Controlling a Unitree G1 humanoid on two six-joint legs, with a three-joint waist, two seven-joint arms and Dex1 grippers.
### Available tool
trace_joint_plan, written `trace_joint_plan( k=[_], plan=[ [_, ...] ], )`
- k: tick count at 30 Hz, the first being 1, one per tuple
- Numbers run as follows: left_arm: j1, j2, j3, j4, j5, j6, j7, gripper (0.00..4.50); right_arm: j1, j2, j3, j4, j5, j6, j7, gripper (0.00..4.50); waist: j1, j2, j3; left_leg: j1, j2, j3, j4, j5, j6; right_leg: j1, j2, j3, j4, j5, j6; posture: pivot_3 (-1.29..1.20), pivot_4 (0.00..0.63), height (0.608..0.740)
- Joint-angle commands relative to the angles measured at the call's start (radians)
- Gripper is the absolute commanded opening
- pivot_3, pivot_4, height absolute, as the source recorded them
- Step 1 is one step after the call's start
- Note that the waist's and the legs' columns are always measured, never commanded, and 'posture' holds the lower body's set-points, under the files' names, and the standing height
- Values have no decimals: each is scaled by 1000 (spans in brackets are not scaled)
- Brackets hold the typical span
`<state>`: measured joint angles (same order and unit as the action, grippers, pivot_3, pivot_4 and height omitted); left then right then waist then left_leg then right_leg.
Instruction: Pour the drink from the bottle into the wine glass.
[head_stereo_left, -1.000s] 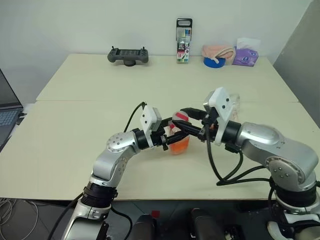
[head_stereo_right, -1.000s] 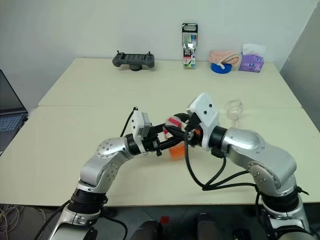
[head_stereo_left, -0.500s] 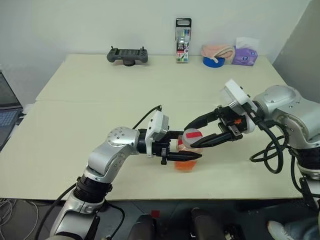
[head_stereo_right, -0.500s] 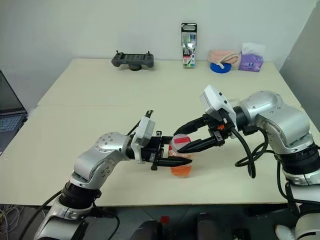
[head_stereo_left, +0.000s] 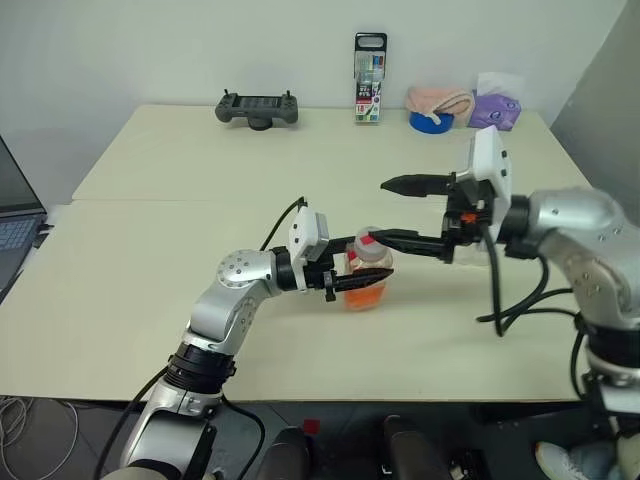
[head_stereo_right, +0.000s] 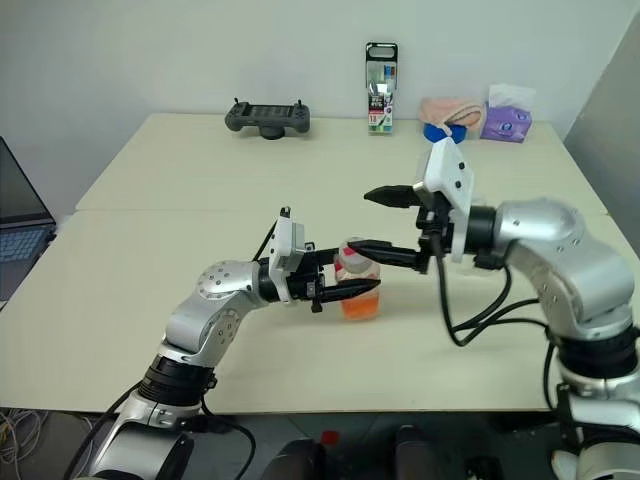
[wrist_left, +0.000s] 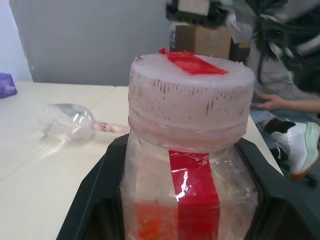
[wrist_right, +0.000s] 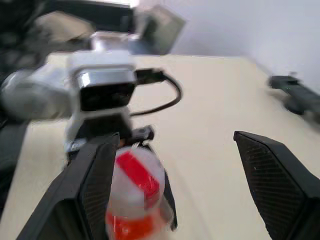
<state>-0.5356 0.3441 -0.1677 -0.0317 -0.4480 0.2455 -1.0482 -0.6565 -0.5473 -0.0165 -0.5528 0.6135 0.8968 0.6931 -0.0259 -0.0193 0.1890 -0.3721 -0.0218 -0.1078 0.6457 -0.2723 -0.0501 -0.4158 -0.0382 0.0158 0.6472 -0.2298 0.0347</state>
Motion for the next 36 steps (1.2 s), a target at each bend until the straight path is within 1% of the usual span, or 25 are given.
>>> trace_joint_plan(
  k=[1,3,5,8,10,12,14,18,20,24,28,36],
  plan=[
    [-22,-15,24,-9,3,-40,13,2156,39,120,-41,-233,35,173,-293,3893,0,0,0,-2,0,0,0,0,-1,-3,0,0,1,0,0,0,150,740],
    [-23,-21,19,1,6,-44,11,2156,50,219,-59,-307,58,256,-421,3893,0,0,0,-8,-1,-2,1,3,-5,-7,0,-1,2,1,-1,0,150,740],
    [-23,-23,14,7,9,-47,2,2156,49,279,-63,-357,64,321,-506,3893,0,1,0,-8,-1,-1,2,3,-5,-7,0,0,2,1,-1,0,150,740],
    [-26,-25,11,19,13,-52,-12,2156,52,261,-8,-416,3,397,-595,3893,-1,1,0,-8,-2,-1,2,3,-4,-7,0,0,1,1,0,0,150,740],
    [-36,-27,12,37,17,-60,-20,2156,39,271,5,-422,-28,472,-660,3893,-1,1,0,-8,-2,-1,2,3,-4,-6,0,-1,1,1,0,0,150,740],
    [-42,-27,15,48,19,-63,-25,2156,45,327,6,-448,-65,516,-737,3893,-2,1,-1,-8,-2,-1,2,3,-3,-6,0,-1,1,1,-1,0,150,740],
    [-43,-23,13,54,29,-73,-32,2156,69,379,20,-475,-86,539,-782,3893,-4,1,-1,-7,-1,-1,2,3,-3,-6,1,-1,2,1,-1,0,150,740],
    [-44,-24,21,59,36,-73,-30,2156,102,448,47,-491,-110,553,-824,3893,-7,1,-1,-7,0,-1,1,3,-3,-7,2,-1,2,1,-1,0,150,740],
    [-42,-24,26,57,40,-68,-27,2156,116,466,50,-494,-109,550,-833,3893,-6,1,-1,-8,-1,-1,1,3,-3,-7,2,-1,2,1,-1,0,150,740],
    [-59,-30,22,95,77,-85,-5,2156,121,479,51,-493,-95,546,-804,3893,-6,1,-1,-7,-1,-1,2,3,-3,-7,2,-1,2,1,-1,0,150,740],
    [-86,-53,30,124,81,-85,21,2156,131,489,44,-490,-82,558,-778,3893,-6,1,-1,-7,-1,-2,2,3,-3,-7,2,-2,2,1,-1,0,150,740],
    [-90,-76,16,136,90,-102,18,2156,136,482,55,-476,-127,510,-798,3893,-7,1,-1,-7,-1,-2,2,3,-3,-7,2,-1,2,1,-1,0,150,740]
  ],
)
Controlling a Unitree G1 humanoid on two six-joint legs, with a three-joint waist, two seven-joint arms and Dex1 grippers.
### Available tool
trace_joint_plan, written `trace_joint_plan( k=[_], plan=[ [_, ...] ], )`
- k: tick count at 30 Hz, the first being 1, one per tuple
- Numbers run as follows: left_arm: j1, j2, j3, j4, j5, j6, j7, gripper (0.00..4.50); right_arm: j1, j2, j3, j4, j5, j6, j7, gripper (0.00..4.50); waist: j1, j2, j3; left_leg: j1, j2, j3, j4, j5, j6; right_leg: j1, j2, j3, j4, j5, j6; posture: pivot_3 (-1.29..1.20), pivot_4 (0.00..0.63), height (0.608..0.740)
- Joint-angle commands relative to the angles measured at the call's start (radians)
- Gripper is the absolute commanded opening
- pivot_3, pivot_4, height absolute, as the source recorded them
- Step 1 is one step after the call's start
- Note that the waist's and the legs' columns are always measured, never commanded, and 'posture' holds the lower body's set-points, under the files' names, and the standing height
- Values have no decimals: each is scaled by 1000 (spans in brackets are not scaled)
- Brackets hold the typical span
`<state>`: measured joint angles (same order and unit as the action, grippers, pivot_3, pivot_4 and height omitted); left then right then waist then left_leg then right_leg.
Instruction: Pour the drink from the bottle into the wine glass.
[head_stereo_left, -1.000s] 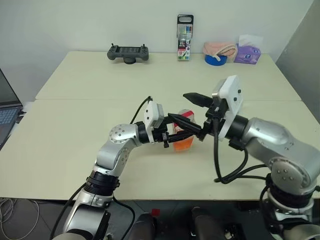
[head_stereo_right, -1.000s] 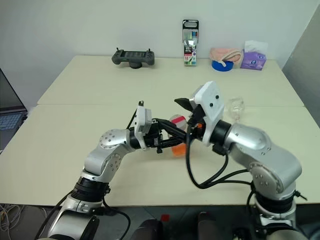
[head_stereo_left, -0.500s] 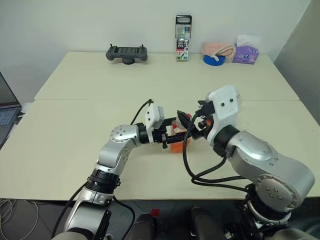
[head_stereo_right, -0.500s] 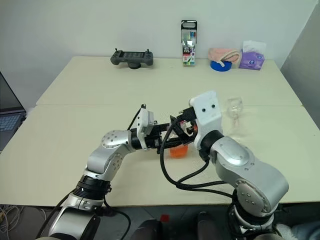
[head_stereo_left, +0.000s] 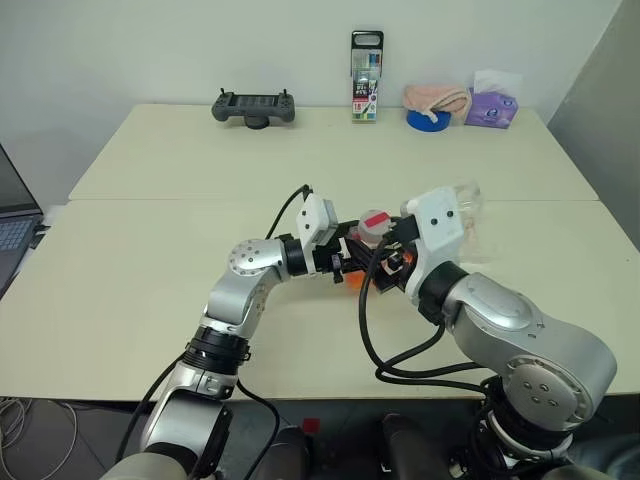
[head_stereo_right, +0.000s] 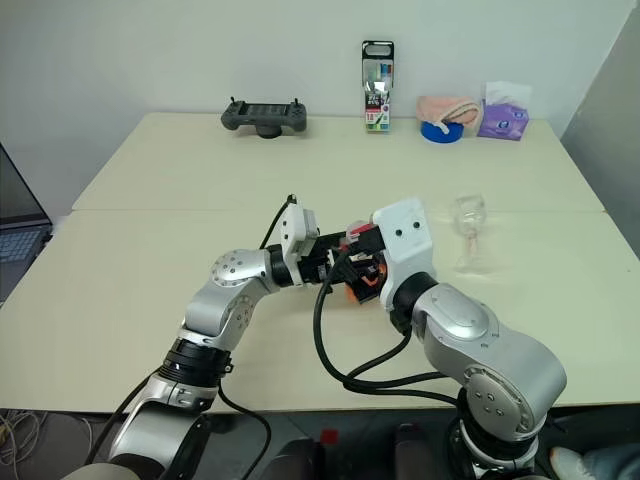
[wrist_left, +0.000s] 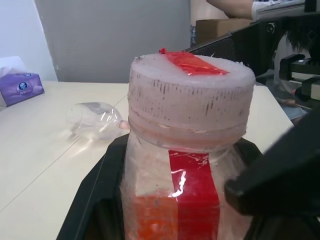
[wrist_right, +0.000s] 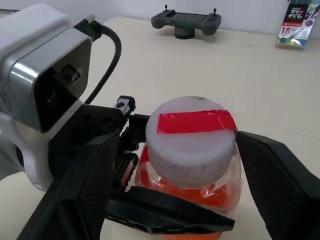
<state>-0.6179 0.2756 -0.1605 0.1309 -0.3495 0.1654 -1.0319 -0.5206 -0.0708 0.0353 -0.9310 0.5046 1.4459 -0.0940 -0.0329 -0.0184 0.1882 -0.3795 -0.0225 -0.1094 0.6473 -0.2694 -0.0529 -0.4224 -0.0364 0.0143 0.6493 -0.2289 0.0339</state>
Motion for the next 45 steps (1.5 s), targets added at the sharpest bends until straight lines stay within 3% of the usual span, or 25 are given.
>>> trace_joint_plan(
  k=[1,10,13,17,30,31,37,45],
  plan=[
    [-7,-7,10,-27,-9,-21,1,2156,1,11,4,-98,-23,-45,-12,3893,0,0,0,0,0,0,0,0,0,0,0,0,0,0,0,0,150,740],
    [-9,-8,18,-15,-3,-22,13,2156,21,27,16,-99,-50,-73,-20,3893,0,0,0,0,0,0,0,0,0,0,0,0,0,0,0,0,150,740],
    [-1,-8,16,-28,-7,-17,17,2156,39,41,34,-104,-66,-77,-33,3254,0,0,0,0,0,0,0,0,0,0,0,0,0,0,0,0,150,740],
    [-2,-9,17,-28,-9,-16,21,2156,28,23,43,-100,-85,-95,-31,1989,0,0,0,0,0,0,0,0,0,0,0,0,1,0,0,0,150,740],
    [21,15,27,-50,-4,-9,31,2156,31,19,52,-69,-84,-160,32,1922,0,0,0,0,0,0,1,0,0,0,0,0,1,0,0,0,150,740],
    [25,18,27,-53,-4,-9,31,2156,34,23,54,-70,-83,-160,34,2659,0,0,0,0,0,0,1,0,0,0,0,0,1,0,0,0,150,740],
    [32,21,25,-58,-5,-9,40,2156,38,22,58,-65,-87,-164,42,4500,0,0,-1,1,0,0,1,0,0,0,0,0,1,0,0,0,150,740],
    [23,16,21,-53,-6,-8,42,2156,42,30,56,-56,-80,-122,45,4500,0,0,-1,1,0,0,1,0,0,0,0,0,1,0,0,0,150,740]
  ],
)
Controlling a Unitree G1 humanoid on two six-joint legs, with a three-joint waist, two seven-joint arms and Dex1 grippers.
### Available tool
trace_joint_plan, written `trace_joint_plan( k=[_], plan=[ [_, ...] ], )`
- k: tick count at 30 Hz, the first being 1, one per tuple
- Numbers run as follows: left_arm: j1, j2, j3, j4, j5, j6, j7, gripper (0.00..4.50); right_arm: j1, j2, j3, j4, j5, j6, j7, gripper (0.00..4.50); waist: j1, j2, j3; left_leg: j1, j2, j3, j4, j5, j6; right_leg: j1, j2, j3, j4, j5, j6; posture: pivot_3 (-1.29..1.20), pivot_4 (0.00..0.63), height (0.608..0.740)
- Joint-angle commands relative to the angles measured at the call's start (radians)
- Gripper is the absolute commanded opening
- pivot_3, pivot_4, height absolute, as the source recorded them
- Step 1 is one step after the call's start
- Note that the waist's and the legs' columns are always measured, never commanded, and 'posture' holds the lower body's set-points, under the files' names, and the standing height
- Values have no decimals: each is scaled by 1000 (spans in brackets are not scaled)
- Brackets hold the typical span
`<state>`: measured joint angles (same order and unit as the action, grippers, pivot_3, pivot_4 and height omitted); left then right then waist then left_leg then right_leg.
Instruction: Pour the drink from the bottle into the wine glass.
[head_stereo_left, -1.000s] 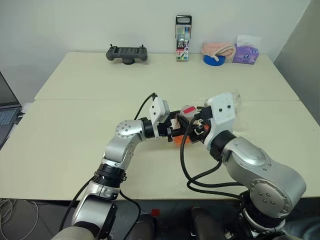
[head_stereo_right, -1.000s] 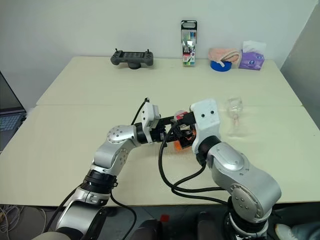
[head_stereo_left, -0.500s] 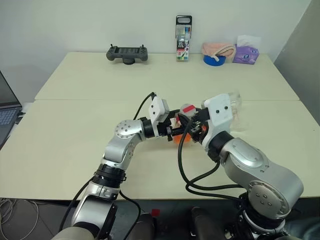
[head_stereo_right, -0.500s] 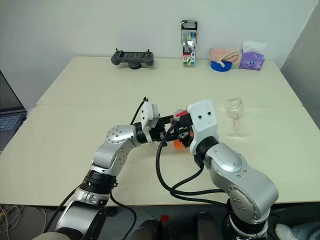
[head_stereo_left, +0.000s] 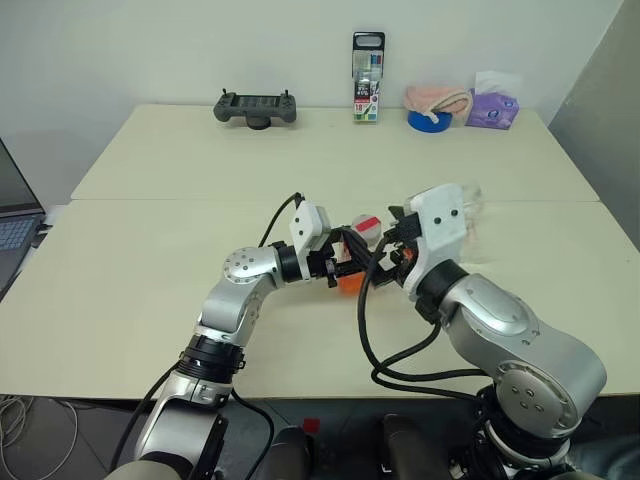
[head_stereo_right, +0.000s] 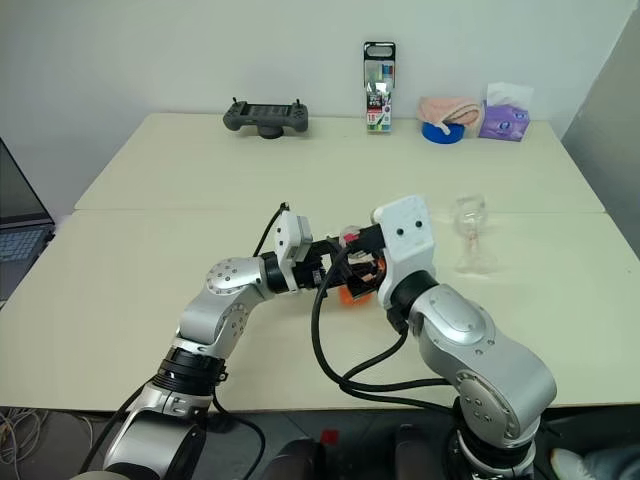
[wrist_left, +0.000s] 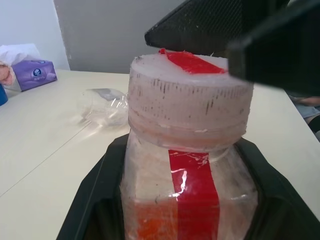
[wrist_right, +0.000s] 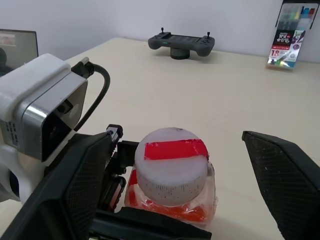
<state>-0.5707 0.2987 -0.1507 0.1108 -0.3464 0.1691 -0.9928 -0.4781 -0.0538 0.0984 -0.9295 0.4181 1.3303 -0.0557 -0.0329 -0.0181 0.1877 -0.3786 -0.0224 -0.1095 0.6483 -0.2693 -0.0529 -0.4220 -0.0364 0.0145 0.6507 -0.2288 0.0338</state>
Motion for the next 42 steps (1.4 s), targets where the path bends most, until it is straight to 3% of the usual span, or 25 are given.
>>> trace_joint_plan(
  k=[1,2,5,16,17,20,24,26,32,42],
  plan=[
    [-24,-8,11,-33,-9,-11,3,2156,0,14,-6,-57,6,-7,6,4500,0,0,0,0,0,0,0,0,0,0,0,0,0,0,0,0,150,740],
    [-25,-9,11,-33,-10,-11,3,2156,0,15,-6,-56,5,-5,6,4500,0,0,0,0,0,0,0,0,0,0,0,0,0,0,0,0,150,740],
    [-25,-10,12,-33,-12,-10,0,2156,-5,12,-3,-52,4,-2,10,3902,0,0,0,0,0,0,0,0,0,0,0,0,0,0,0,0,150,740],
    [-26,-8,16,-43,-15,2,2,2156,-30,-8,1,-38,9,56,34,176,0,0,0,0,0,0,0,0,0,0,0,0,1,0,0,0,150,740],
    [-29,-8,17,-43,-17,3,1,2156,-33,-18,1,-31,10,58,41,0,0,0,0,0,0,0,0,0,0,0,0,0,1,0,0,0,150,740],
    [-40,-11,21,-52,-25,15,4,2156,-46,-79,-8,-5,7,26,84,0,0,0,0,0,0,0,0,0,0,0,0,0,1,0,0,0,150,740],
    [-39,-7,29,-52,-24,12,6,2156,-53,-76,-35,1,12,-30,107,167,0,0,0,0,0,0,1,0,0,0,0,0,0,0,0,0,150,740],
    [-37,-5,32,-49,-23,9,10,2156,-49,-74,-25,-4,9,-31,107,553,0,0,0,0,0,0,0,0,0,0,0,0,1,0,0,0,150,740],
    [-29,-14,30,-56,-24,6,22,2156,-32,-80,4,-4,-9,-7,89,2574,0,0,0,0,0,0,1,0,0,0,0,0,1,0,0,0,150,740],
    [-36,-18,27,-48,-22,4,20,2156,-35,-69,18,8,-27,2,66,2611,0,0,0,0,0,0,1,0,0,0,0,0,1,0,0,0,150,740]
  ],
)
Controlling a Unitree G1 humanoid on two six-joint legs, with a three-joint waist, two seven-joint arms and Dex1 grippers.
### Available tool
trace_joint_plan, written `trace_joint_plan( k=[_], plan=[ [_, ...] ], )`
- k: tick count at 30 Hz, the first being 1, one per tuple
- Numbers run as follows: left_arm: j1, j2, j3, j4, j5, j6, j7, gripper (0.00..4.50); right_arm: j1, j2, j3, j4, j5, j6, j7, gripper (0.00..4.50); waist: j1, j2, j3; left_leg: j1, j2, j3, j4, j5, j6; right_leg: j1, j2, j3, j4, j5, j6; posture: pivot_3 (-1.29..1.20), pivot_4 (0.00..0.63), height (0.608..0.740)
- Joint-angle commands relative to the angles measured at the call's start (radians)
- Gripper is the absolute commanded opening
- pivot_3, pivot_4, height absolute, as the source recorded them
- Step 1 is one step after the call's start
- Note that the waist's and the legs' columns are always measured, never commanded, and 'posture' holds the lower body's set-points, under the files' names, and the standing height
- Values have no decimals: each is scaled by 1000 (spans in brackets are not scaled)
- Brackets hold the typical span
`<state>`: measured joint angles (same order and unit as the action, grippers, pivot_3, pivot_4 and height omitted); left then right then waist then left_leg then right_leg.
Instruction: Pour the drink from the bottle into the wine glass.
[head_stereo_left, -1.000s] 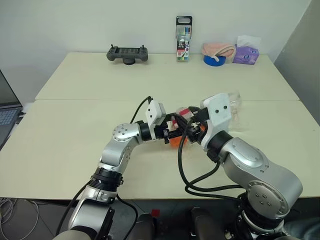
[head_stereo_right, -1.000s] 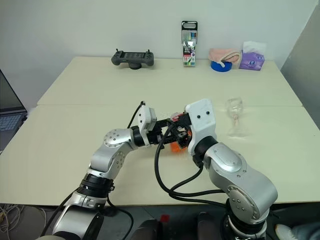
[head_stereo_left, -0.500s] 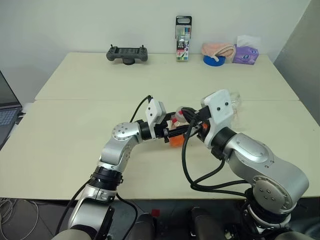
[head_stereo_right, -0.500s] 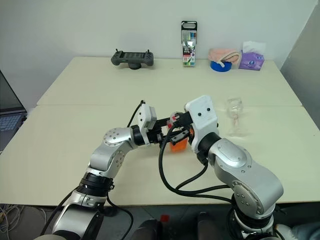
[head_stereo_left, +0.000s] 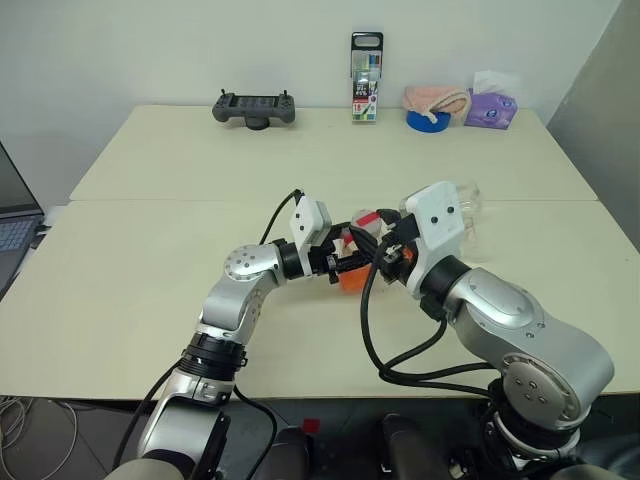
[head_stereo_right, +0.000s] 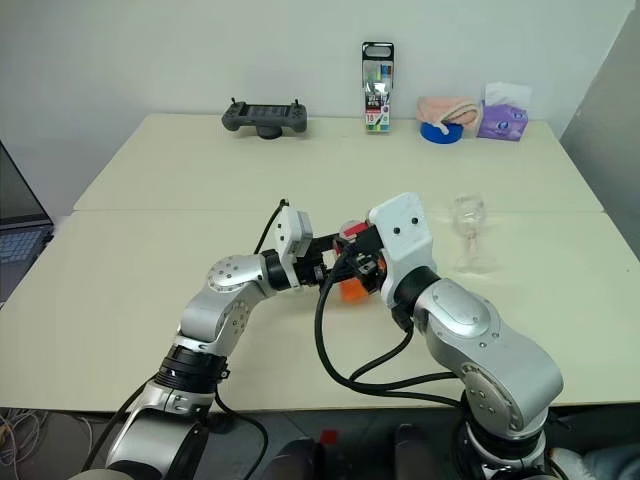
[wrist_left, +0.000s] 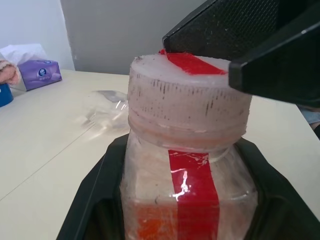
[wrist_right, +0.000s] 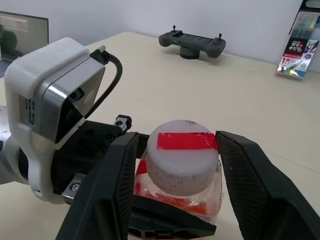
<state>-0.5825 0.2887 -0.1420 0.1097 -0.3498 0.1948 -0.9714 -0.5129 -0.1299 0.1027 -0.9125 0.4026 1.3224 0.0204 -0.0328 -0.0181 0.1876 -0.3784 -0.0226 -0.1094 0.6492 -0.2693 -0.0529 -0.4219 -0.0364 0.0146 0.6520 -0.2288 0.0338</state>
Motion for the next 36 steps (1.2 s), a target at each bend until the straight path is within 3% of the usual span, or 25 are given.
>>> trace_joint_plan(
  k=[1,28,32,36],
  plan=[
    [-24,-8,18,-46,-18,-23,-2,2156,-1,4,20,-8,-16,14,-14,2611,0,0,0,0,0,0,0,0,0,0,0,0,0,0,0,0,150,740],
    [-16,-9,10,-44,-9,-25,-5,2156,-24,25,35,-12,-75,19,-31,2611,0,0,0,0,0,0,0,0,0,0,0,0,1,0,0,0,150,740],
    [-22,-11,10,-40,-9,-23,-5,2156,-26,9,38,-6,-94,9,-38,1872,0,0,0,0,0,0,0,0,0,0,0,0,1,0,0,0,150,740],
    [-17,4,8,-60,-37,2,-44,2156,-39,-65,10,39,-79,-68,42,1873,0,0,0,0,0,0,0,0,0,0,0,0,1,0,0,0,150,740]
  ],
)
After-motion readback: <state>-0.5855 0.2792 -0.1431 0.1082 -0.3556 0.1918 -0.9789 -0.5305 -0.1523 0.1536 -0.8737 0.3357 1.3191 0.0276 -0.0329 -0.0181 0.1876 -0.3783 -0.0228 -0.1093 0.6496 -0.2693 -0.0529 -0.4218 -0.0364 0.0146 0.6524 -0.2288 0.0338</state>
